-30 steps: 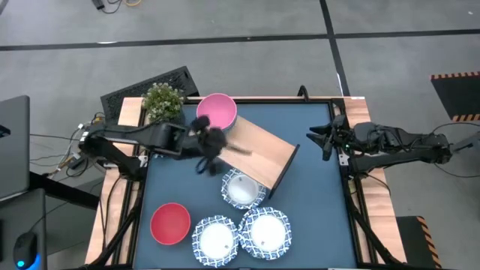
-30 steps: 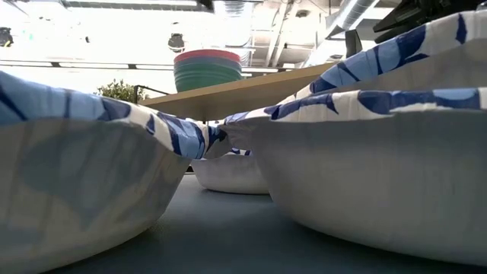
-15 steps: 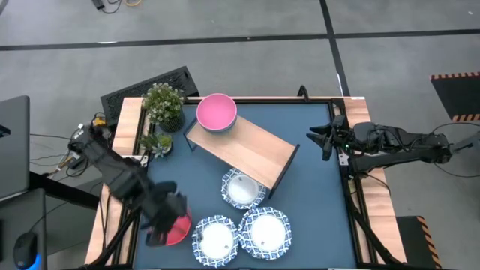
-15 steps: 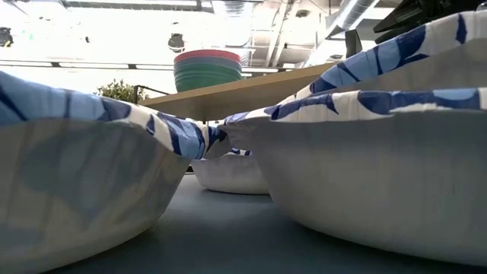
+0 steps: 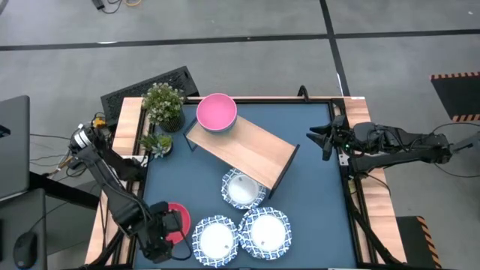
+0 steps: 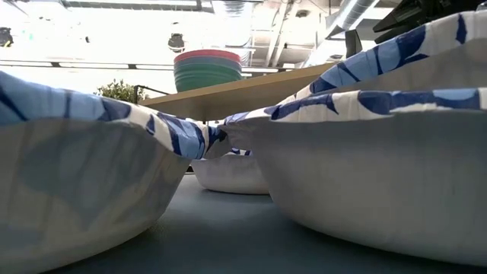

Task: Place and stack bowls onto a shelf
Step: Stack the orange bowl on top of the pink bowl on the shelf

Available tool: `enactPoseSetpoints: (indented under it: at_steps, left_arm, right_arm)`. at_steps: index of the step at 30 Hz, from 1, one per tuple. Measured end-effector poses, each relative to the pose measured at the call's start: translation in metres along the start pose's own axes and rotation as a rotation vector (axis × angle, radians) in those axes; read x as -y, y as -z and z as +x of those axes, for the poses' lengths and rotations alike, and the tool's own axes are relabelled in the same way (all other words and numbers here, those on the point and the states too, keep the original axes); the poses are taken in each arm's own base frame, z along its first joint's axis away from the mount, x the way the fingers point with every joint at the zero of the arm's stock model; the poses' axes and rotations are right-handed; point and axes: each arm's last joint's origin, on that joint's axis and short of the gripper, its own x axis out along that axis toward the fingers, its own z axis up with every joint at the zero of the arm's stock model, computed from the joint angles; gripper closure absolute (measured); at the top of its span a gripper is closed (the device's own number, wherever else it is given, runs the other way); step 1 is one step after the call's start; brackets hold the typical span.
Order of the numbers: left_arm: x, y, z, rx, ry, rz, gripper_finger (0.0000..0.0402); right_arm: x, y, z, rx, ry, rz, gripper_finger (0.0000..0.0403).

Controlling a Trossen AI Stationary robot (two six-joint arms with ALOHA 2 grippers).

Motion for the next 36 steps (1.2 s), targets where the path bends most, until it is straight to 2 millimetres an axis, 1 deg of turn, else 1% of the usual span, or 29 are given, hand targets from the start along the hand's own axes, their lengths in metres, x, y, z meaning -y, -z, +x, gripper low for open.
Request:
enactPoseSetpoints:
  at_steps: [8, 13, 15, 20, 22, 26, 28, 30, 34, 36]
  left_arm:
    - [-0.01, 0.007, 0.023, 0.006, 0.014, -0.013, 0.0141]
    - [-0.01, 0.008, 0.031, 0.024, 0.062, -0.003, 0.0141]
    - [-0.01, 0.008, 0.037, 0.017, 0.053, 0.0, 0.0141]
    - [-0.006, 0.013, 0.06, -0.068, 0.034, 0.033, 0.0141]
    - [-0.008, 0.015, 0.069, -0.111, 0.004, 0.024, 0.0141]
    - [-0.011, 0.017, 0.076, -0.147, -0.046, -0.01, 0.015]
    - [-0.012, 0.018, 0.076, -0.147, -0.06, -0.026, 0.017]
    - [-0.012, 0.017, 0.076, -0.144, -0.061, -0.032, 0.0202]
    - [-0.012, 0.017, 0.076, -0.133, -0.063, -0.031, 0.029]
    - [-0.012, 0.017, 0.076, -0.118, -0.07, -0.022, 0.0343]
  right_arm:
    - [0.0, 0.0, 0.0, 0.0, 0.0, 0.02, 0.0226]
    - [0.0, 0.0, 0.0, 0.0, 0.001, 0.022, 0.0226]
    - [0.0, 0.0, 0.0, 0.0, 0.001, 0.022, 0.0226]
    - [0.0, 0.0, 0.0, -0.002, 0.004, 0.035, 0.0226]
    - [0.0, 0.0, 0.0, -0.002, 0.004, 0.035, 0.0226]
    - [0.0, 0.0, 0.0, -0.002, 0.005, 0.035, 0.0226]
    - [0.0, 0.0, 0.0, -0.002, 0.005, 0.035, 0.0226]
    - [0.0, 0.0, 0.0, -0.002, 0.005, 0.035, 0.0226]
    - [0.0, 0.0, 0.0, -0.002, 0.006, 0.034, 0.0226]
    - [0.0, 0.0, 0.0, -0.004, 0.007, 0.033, 0.0226]
